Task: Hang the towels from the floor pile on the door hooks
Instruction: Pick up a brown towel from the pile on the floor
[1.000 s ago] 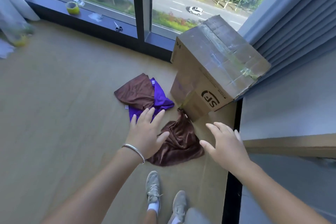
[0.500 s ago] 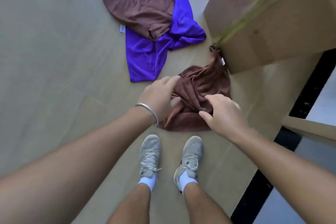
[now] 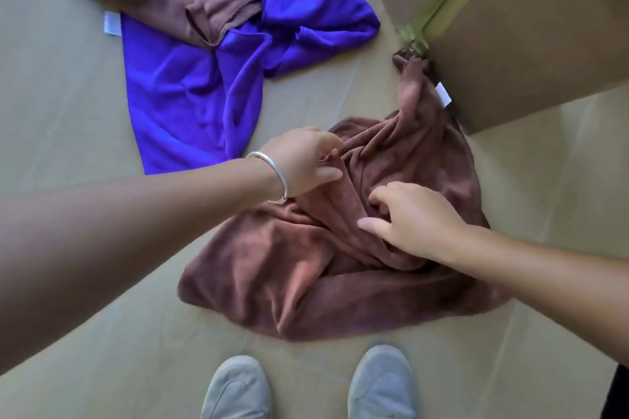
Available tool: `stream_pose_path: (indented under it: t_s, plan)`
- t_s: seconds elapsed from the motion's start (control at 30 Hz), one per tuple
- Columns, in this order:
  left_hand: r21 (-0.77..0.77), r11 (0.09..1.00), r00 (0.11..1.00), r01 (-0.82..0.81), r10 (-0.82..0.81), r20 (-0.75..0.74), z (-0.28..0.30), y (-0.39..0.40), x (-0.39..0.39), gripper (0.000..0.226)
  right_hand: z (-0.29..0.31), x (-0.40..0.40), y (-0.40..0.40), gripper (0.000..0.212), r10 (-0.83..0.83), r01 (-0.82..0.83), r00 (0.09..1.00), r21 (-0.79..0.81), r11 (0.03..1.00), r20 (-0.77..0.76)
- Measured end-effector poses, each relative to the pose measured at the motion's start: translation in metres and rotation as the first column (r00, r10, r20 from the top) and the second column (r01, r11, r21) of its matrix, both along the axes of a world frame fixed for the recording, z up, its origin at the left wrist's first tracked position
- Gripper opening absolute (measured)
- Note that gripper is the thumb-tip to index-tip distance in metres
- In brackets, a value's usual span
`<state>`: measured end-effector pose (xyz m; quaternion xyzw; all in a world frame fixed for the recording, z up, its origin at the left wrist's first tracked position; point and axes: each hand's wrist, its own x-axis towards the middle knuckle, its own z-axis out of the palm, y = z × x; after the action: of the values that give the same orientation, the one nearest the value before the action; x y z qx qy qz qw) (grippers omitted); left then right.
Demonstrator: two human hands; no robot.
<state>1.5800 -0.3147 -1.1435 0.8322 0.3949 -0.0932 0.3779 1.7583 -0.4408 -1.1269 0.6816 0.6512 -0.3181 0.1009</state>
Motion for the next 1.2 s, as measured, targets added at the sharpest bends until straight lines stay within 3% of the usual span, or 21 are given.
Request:
stream_pose_path:
  t_s: [0.17, 0.3, 0.4, 0.5, 0.6, 0.7, 0.8, 0.9, 1.1, 1.17, 1.2]
  plan:
    - [-0.007, 0.982, 0.982, 0.190, -0.190, -0.007, -0.024, 0.012, 0.011, 0.039, -0.012, 0.003, 0.002, 0.023, -0.171, 0.165, 0.946, -0.046, 0.985, -0.275]
    - [0.024, 0.976, 0.977, 0.214, -0.214, -0.001, -0.017, 0.013, 0.013, 0.035, -0.007, 0.001, -0.002, 0.006, -0.275, 0.224, 0.863, -0.165, 0.960, -0.425]
    - [0.024, 0.979, 0.979, 0.204, -0.204, 0.005, -0.006, 0.009, 0.011, 0.024, -0.005, -0.001, -0.005, 0.007, -0.350, 0.305, 0.818, -0.172, 0.937, -0.456]
    - [-0.029, 0.987, 0.985, 0.161, -0.158, 0.069, 0.003, 0.005, 0.004, 0.014, -0.005, 0.000, -0.014, 0.031, -0.417, 0.342, 0.772, -0.239, 0.909, -0.480]
    - [-0.089, 0.990, 0.983, 0.107, -0.092, 0.159, 0.010, 0.008, -0.004, 0.019, -0.008, 0.001, -0.017, 0.038, -0.368, 0.279, 0.808, -0.252, 0.927, -0.460]
    - [-0.228, 0.973, 0.960, 0.034, 0.032, 0.279, 0.015, 0.011, -0.008, 0.023, -0.005, 0.002, -0.008, 0.021, -0.288, 0.229, 0.845, -0.181, 0.956, -0.452]
    - [-0.359, 0.925, 0.885, -0.122, 0.265, 0.383, 0.019, 0.016, -0.010, 0.022, 0.002, -0.001, 0.006, 0.009, -0.298, 0.282, 0.788, -0.115, 0.953, -0.539]
    - [-0.368, 0.902, 0.802, -0.225, 0.386, 0.455, 0.019, 0.032, -0.019, 0.021, 0.008, -0.005, 0.021, 0.010, -0.323, 0.323, 0.714, -0.117, 0.939, -0.621]
    - [-0.198, 0.948, 0.763, -0.249, 0.318, 0.563, 0.015, 0.072, -0.075, 0.018, 0.009, -0.007, 0.035, 0.028, -0.166, 0.209, 0.788, 0.004, 0.978, -0.593]
    - [-0.129, 0.978, 0.870, -0.161, 0.202, 0.450, 0.013, 0.098, -0.110, 0.023, 0.008, -0.010, 0.033, 0.035, -0.127, 0.123, 0.788, -0.049, 0.991, -0.602]
    - [-0.127, 0.990, 0.948, -0.067, 0.103, 0.302, 0.011, 0.111, -0.130, 0.026, 0.007, -0.013, 0.030, 0.036, -0.084, 0.065, 0.798, -0.053, 0.996, -0.597]
